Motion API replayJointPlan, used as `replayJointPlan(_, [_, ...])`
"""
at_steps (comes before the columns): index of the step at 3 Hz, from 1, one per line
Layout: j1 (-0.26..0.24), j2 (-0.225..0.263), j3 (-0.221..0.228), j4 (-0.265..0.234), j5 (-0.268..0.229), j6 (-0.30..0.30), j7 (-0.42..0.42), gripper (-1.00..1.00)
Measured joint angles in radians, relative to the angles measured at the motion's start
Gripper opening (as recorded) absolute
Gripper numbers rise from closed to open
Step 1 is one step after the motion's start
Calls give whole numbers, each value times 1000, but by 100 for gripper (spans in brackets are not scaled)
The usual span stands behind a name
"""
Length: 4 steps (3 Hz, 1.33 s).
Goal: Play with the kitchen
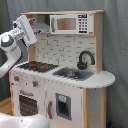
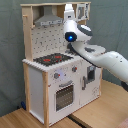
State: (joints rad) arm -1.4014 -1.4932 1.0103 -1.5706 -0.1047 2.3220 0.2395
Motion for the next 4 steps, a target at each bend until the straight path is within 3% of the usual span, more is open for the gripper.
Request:
replayJointPlan(1, [-2, 2, 1, 1, 0, -14, 18, 100])
replayJointPlan(2, [-3, 2, 1, 1, 0, -21, 26, -100])
replayJointPlan(3, [-15, 8, 3, 1, 0, -67, 80, -100])
replayJointPlan(4, [-91, 30, 13, 26, 3, -103, 131, -100])
